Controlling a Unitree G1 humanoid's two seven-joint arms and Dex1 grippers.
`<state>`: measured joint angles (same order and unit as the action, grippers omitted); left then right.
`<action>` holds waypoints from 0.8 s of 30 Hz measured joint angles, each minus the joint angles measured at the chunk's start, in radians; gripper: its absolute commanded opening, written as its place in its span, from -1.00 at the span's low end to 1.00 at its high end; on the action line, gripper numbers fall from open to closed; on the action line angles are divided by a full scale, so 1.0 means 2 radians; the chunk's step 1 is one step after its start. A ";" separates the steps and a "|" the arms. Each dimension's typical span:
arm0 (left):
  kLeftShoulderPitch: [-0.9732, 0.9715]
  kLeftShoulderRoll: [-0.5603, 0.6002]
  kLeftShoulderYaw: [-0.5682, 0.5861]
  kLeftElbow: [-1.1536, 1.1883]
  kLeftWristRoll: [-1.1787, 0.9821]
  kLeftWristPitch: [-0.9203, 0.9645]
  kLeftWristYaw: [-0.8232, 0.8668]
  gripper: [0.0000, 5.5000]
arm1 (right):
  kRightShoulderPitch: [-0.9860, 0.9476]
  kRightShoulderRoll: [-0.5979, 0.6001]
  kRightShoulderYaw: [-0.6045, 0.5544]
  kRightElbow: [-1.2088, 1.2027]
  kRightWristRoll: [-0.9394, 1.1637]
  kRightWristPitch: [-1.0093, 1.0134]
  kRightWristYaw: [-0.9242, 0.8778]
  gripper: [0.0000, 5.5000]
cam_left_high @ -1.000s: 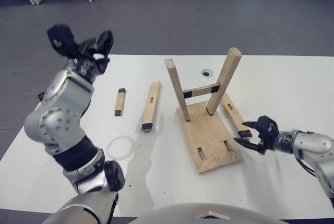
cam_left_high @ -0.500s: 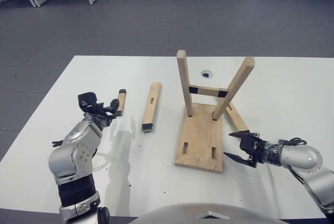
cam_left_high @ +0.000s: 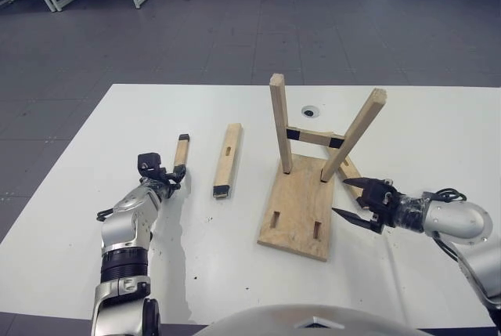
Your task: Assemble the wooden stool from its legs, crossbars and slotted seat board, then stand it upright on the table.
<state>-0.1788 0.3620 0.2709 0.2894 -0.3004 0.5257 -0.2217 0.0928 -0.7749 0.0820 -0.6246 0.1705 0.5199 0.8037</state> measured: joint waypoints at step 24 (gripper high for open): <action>0.135 -0.067 -0.006 -0.153 -0.035 -0.054 -0.020 -0.52 | -0.077 0.132 -0.020 -0.027 0.122 0.172 -0.119 0.25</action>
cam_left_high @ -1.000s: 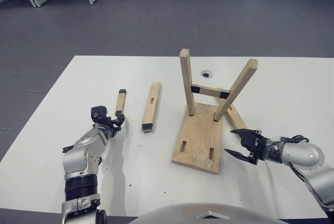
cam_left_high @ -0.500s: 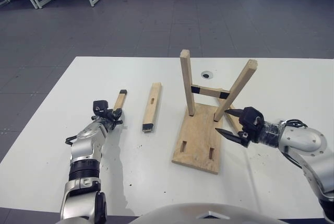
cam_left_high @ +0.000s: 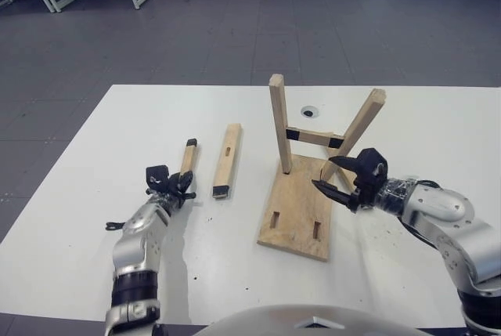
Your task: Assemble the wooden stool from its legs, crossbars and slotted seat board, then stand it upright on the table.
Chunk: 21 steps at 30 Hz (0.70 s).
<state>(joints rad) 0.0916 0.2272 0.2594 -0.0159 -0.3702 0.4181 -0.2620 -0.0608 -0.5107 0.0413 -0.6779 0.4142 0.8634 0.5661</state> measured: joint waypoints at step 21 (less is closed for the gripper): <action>0.184 0.010 -0.221 -0.364 0.090 -0.050 -0.018 -0.52 | -0.164 0.289 -0.152 0.142 0.256 0.294 -0.189 0.25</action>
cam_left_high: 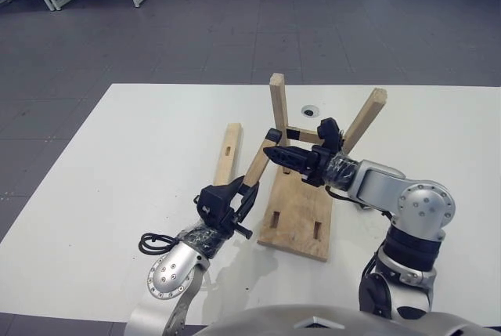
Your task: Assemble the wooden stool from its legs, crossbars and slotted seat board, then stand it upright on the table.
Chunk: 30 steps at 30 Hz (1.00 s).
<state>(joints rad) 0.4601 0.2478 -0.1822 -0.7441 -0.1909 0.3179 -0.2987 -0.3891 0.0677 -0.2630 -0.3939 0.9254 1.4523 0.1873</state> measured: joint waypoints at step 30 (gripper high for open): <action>-0.045 -0.006 -0.018 0.021 0.000 0.006 0.006 -0.52 | 0.009 0.032 0.045 0.106 0.089 -0.115 -0.089 -0.85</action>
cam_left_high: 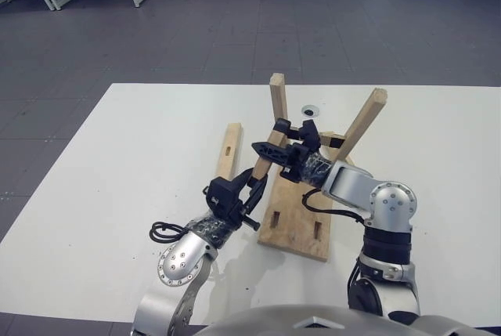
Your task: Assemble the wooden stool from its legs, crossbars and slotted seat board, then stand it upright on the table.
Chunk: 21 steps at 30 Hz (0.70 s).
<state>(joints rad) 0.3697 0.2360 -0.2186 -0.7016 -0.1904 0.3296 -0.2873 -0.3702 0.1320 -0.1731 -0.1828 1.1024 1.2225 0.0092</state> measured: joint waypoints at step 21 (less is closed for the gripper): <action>-0.017 0.023 0.059 0.032 -0.082 0.084 -0.007 0.20 | 0.048 -0.119 0.009 -0.103 0.032 0.000 0.073 -0.85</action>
<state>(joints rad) 0.3352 0.2812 -0.1004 -0.6379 -0.3545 0.4986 -0.3009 -0.2752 -0.1057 -0.1546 -0.3886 1.1670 1.2217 0.1555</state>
